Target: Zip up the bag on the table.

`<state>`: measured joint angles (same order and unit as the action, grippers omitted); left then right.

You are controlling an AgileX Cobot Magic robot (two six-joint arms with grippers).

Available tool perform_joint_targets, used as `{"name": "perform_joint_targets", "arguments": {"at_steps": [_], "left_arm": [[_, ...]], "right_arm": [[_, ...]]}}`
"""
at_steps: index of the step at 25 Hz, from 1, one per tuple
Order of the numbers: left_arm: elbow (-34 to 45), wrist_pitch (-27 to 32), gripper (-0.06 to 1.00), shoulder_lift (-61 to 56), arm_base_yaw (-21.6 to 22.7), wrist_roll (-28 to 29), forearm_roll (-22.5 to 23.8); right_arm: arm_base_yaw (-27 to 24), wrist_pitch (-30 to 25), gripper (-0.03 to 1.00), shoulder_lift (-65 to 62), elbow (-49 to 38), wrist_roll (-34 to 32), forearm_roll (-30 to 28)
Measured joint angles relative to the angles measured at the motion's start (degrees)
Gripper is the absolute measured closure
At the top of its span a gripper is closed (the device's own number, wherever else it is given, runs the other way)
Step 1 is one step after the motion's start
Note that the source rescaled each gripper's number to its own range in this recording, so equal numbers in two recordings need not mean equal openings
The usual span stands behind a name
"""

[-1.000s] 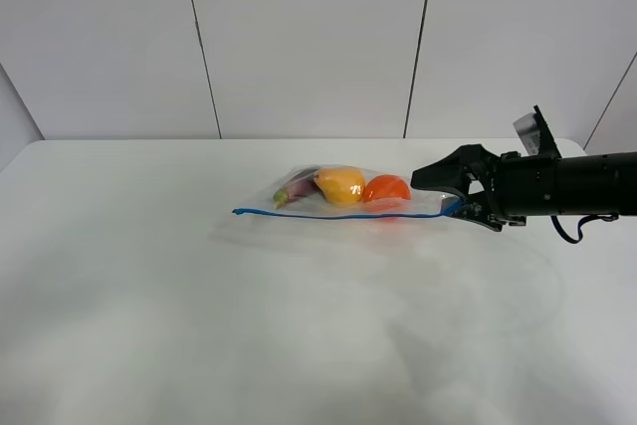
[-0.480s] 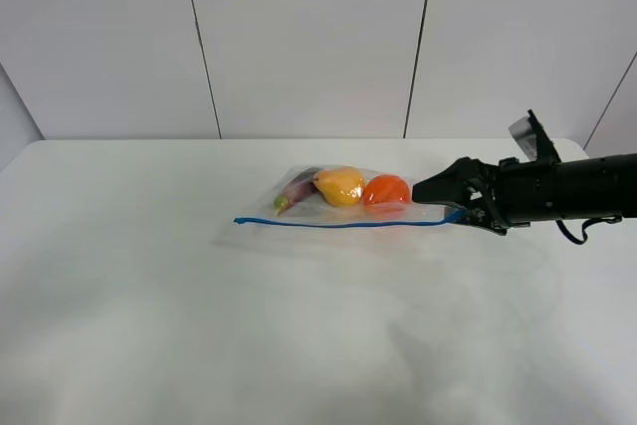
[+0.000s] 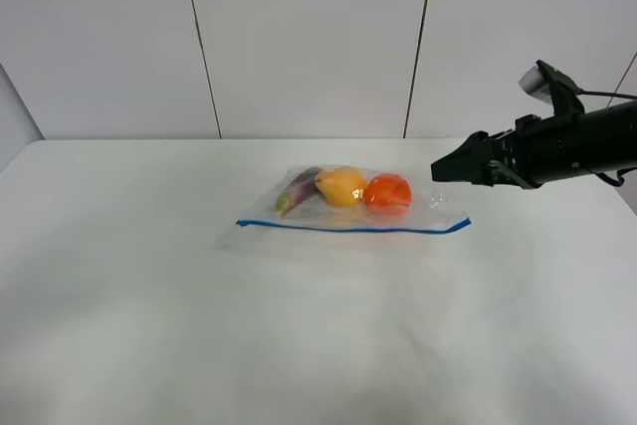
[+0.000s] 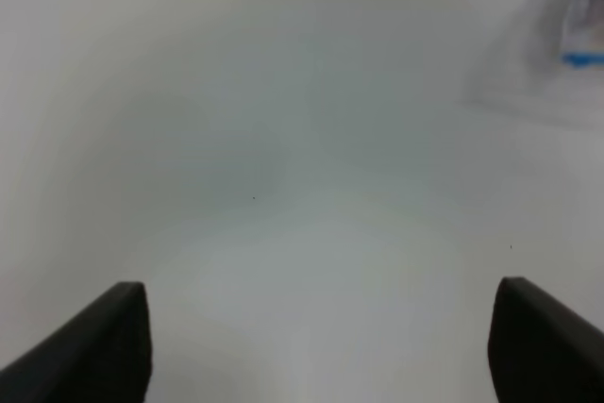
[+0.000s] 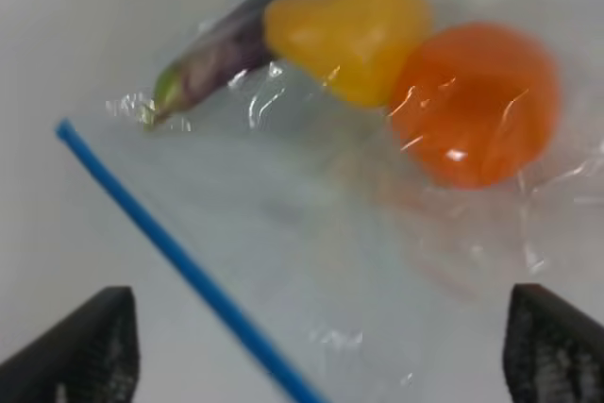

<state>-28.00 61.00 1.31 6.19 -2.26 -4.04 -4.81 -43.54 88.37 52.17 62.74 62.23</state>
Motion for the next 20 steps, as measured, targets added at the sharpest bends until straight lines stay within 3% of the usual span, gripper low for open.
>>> {"name": "perform_joint_targets", "arguments": {"at_steps": [8, 20], "left_arm": [[0.0, 0.0, 0.09, 0.0, 0.0, 0.0, 0.0], [0.0, 0.0, 0.09, 0.0, 0.0, 0.0, 0.0]], "right_arm": [[0.0, 5.36, -0.02, -2.23, 1.34, -9.62, -12.85], [0.0, 9.09, -0.03, -3.15, 1.34, -31.63, -41.72]]}}
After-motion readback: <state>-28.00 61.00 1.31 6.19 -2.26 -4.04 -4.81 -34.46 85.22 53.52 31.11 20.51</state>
